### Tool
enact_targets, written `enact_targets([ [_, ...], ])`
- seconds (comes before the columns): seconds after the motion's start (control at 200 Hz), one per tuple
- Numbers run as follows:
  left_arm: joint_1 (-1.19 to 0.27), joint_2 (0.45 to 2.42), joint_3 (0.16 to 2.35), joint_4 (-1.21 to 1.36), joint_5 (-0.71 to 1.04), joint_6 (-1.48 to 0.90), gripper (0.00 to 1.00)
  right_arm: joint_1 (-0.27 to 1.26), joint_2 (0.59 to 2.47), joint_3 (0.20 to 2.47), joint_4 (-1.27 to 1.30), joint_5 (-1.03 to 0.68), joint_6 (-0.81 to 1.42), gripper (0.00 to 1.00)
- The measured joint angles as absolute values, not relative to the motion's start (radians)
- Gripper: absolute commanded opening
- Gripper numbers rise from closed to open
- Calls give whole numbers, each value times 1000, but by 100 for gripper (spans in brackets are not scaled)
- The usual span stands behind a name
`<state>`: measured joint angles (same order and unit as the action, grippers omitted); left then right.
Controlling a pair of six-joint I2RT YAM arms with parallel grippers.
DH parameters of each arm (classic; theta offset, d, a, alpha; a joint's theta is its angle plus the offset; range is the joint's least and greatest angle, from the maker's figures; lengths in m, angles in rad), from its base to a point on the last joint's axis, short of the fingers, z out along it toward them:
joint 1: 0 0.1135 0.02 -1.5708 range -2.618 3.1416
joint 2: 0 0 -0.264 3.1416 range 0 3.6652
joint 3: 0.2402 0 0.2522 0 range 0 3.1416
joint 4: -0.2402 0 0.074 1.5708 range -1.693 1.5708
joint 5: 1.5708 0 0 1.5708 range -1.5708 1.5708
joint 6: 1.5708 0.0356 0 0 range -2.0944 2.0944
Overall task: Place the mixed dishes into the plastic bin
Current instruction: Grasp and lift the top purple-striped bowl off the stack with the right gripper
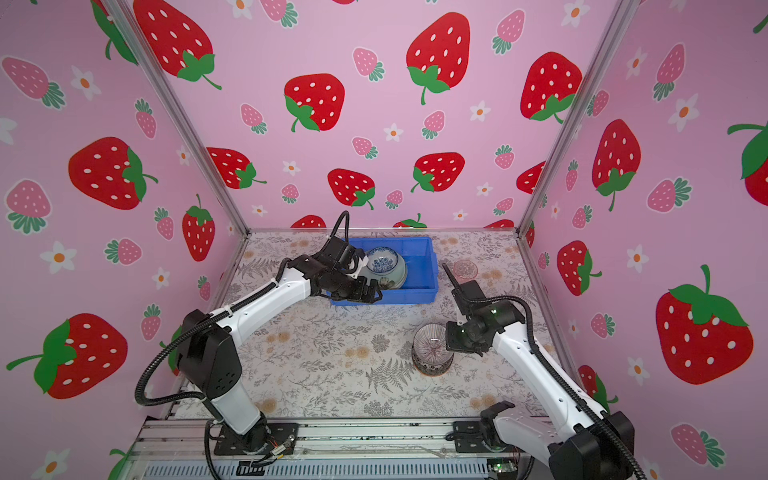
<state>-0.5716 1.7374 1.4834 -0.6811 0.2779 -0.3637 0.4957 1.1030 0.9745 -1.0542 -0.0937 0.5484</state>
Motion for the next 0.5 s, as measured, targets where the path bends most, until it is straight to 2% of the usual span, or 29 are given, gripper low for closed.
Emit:
enact_targets([
  [0.5,-569,1734,1501,-722,276,-391,99,543,1225,1126,-1053,-88,526,2],
])
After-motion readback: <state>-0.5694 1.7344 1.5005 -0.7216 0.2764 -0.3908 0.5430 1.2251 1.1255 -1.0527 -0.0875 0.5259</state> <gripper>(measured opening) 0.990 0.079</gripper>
